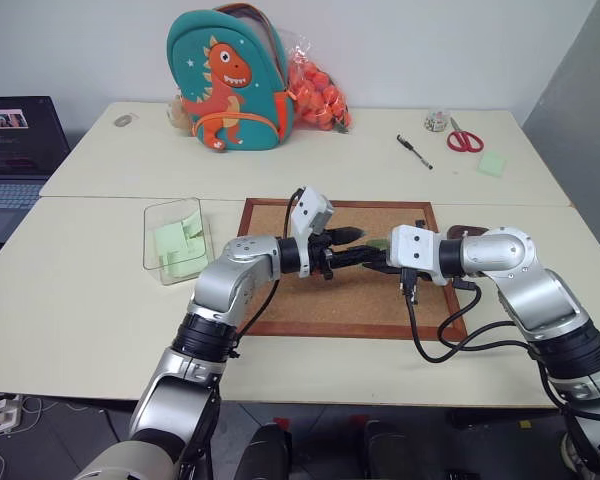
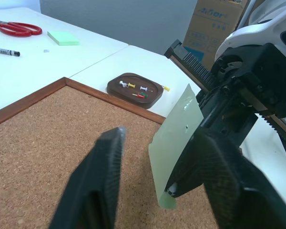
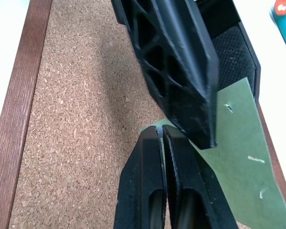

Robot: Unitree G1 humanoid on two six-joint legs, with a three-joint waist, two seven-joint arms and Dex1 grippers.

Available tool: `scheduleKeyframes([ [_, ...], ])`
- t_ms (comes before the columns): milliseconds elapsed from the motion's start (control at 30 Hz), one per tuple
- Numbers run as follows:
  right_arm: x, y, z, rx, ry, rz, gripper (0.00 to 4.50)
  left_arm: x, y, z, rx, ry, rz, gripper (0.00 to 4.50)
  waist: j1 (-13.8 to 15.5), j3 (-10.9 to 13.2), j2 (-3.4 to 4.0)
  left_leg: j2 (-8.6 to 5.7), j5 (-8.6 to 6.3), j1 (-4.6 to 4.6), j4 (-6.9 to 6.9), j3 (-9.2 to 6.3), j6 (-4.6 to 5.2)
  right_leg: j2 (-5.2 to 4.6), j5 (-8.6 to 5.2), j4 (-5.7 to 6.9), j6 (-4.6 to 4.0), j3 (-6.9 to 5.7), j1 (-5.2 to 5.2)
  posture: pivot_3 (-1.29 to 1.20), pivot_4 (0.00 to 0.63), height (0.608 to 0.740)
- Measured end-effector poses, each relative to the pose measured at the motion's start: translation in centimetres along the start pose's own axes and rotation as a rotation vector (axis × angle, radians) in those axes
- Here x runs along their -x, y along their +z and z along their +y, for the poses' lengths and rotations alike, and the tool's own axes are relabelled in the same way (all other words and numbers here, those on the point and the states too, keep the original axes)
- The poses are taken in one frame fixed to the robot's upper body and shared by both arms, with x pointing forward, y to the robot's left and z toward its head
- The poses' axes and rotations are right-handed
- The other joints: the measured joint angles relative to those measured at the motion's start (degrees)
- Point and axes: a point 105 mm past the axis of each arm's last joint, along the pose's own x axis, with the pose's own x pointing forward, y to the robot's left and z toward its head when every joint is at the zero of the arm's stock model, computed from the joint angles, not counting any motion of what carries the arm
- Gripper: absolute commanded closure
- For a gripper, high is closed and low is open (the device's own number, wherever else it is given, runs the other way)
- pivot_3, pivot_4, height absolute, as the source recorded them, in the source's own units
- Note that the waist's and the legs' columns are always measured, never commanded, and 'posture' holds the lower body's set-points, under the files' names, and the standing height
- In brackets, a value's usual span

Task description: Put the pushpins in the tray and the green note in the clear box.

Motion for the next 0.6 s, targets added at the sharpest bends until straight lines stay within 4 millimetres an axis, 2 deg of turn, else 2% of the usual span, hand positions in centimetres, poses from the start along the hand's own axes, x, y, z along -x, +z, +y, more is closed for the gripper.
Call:
scheduleKeyframes([
  [300, -0.1, 0.0, 0.0, 0.006, -0.002, 0.000, 4.50, -0.5, -0.4, -0.4, 0.006, -0.008, 0.002, 4.46, 0.01, 0.00, 0.00, 0.00, 0.00, 0.00, 0.00, 0.00, 0.00, 0.00, 0.00, 0.00, 0.00, 0.00, 0.00, 0.00, 0.150, 0.740],
  [600, -0.3, 0.1, 0.2, -0.010, -0.015, -0.017, 4.50, -0.4, -1.0, -0.1, -0.021, 0.017, 0.029, 4.46, 0.01, 0.00, 0.00, 0.00, 0.00, 0.00, 0.00, -0.01, 0.00, 0.00, 0.00, 0.01, 0.00, 0.00, 0.00, 0.00, 0.150, 0.740],
])
